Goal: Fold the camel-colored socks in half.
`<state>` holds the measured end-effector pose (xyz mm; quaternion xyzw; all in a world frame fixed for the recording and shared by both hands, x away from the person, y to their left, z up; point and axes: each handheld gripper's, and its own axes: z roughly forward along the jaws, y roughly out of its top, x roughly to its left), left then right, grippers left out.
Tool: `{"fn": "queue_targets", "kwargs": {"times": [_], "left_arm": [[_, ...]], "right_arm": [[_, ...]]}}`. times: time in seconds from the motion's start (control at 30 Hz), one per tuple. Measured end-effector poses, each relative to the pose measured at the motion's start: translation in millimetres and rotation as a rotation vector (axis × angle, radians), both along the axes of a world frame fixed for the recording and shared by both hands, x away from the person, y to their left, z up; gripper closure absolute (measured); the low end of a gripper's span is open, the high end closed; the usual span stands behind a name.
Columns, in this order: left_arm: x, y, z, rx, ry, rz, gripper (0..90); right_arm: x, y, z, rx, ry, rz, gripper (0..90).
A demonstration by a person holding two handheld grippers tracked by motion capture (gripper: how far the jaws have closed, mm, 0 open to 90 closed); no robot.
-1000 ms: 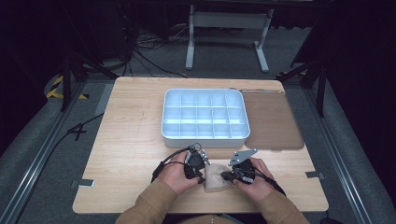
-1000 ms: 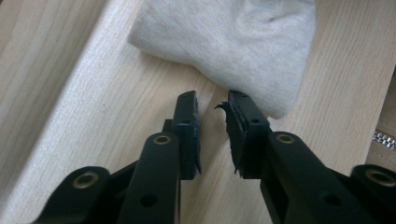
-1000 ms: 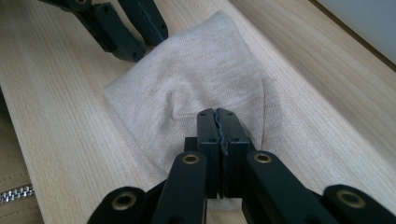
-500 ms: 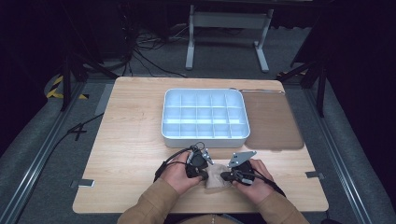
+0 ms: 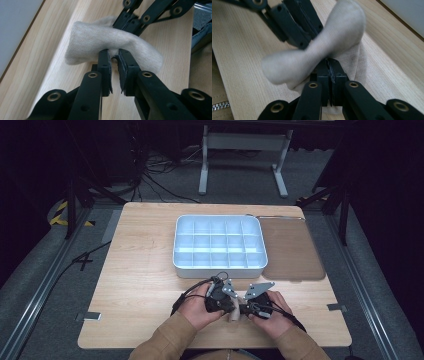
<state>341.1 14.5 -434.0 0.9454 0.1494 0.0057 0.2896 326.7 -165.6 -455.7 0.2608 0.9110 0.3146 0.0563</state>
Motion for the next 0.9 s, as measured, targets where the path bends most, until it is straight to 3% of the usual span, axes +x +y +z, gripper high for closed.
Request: {"fn": "queue_targets", "kwargs": {"times": [0.13,0.4,0.6,0.73,0.8,0.9], "left_arm": [[-0.7,-4.2,1.0,0.010,-0.015,-0.007,80.1],[-0.4,1.8,3.1,0.033,0.007,0.004,79.0],[2.0,9.8,3.1,0.016,0.024,0.030,76.5],[2.7,10.5,3.6,0.010,0.029,0.033,76.5],[2.8,9.8,3.9,0.020,0.032,0.027,76.6],[2.7,9.1,4.7,0.017,0.027,0.026,76.9]], "right_arm": [[-0.5,0.0,-0.3,0.000,-0.002,-0.007,88.4],[-0.1,-4.0,2.5,0.029,0.014,-0.001,84.4],[2.2,-27.1,29.0,0.091,0.036,-0.029,82.9],[5.3,-42.9,33.0,0.030,0.063,-0.084,83.4],[8.7,-49.1,26.1,-0.028,0.077,-0.113,84.2],[9.8,-47.2,16.8,-0.056,0.107,-0.112,85.2]]}}
